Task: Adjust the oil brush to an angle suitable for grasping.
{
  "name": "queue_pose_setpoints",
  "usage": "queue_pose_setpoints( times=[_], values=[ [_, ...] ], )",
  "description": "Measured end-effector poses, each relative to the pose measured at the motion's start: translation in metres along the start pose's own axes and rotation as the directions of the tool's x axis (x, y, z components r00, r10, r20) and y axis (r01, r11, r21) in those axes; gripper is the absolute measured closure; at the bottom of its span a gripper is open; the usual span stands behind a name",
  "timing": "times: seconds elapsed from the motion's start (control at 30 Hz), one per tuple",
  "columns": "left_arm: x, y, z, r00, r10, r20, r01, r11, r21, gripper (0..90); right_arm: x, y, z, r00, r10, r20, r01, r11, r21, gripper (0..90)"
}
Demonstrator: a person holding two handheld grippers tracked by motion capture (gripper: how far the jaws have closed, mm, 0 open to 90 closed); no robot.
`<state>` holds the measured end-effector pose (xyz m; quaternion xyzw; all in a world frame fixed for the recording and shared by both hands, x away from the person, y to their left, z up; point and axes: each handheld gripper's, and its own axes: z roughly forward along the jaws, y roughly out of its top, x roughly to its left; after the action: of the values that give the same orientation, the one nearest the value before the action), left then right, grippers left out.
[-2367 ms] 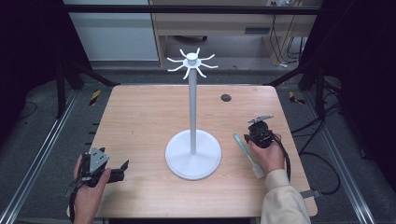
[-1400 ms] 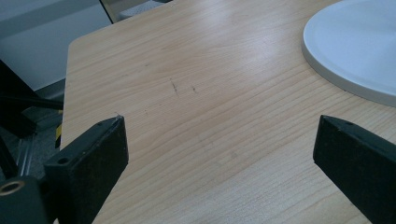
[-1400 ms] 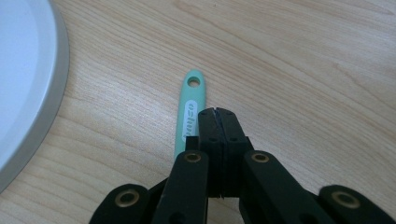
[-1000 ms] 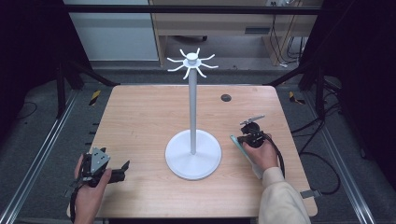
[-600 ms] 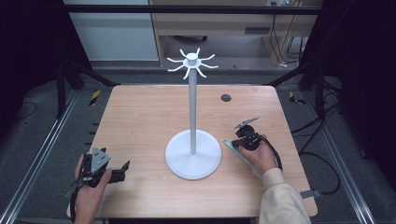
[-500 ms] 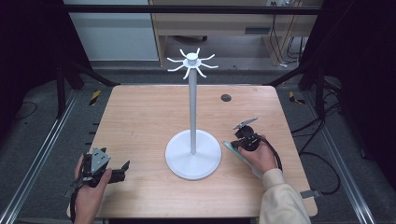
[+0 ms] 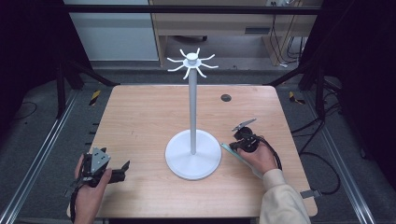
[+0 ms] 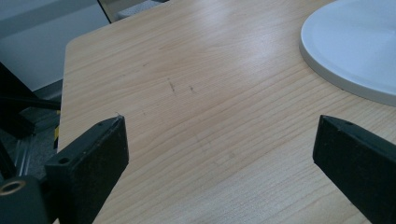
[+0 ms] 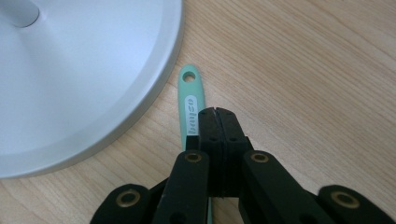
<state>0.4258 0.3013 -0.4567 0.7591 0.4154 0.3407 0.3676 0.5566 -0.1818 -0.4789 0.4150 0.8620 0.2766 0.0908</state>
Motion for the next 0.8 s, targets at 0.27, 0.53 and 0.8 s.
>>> queue_pose_setpoints(
  times=[0.27,0.53,0.8],
  values=[
    [0.0,0.0,0.0,1.0,0.001,0.0,-0.001,1.0,0.0,3.1,0.002,0.0,0.0,1.0,-0.005,-0.003,0.005,1.0,0.001,90.0],
    [0.001,0.0,0.0,1.0,-0.001,-0.001,0.001,1.0,-0.001,3.1,0.009,0.0,-0.017,0.9973,-0.047,0.057,0.047,0.9989,-0.007,90.0],
    [0.001,0.0,0.0,1.0,-0.001,0.002,0.001,1.0,0.0,3.1,0.017,-0.005,-0.03,0.9927,-0.082,0.089,0.08,0.9964,0.027,85.8]
  ],
)
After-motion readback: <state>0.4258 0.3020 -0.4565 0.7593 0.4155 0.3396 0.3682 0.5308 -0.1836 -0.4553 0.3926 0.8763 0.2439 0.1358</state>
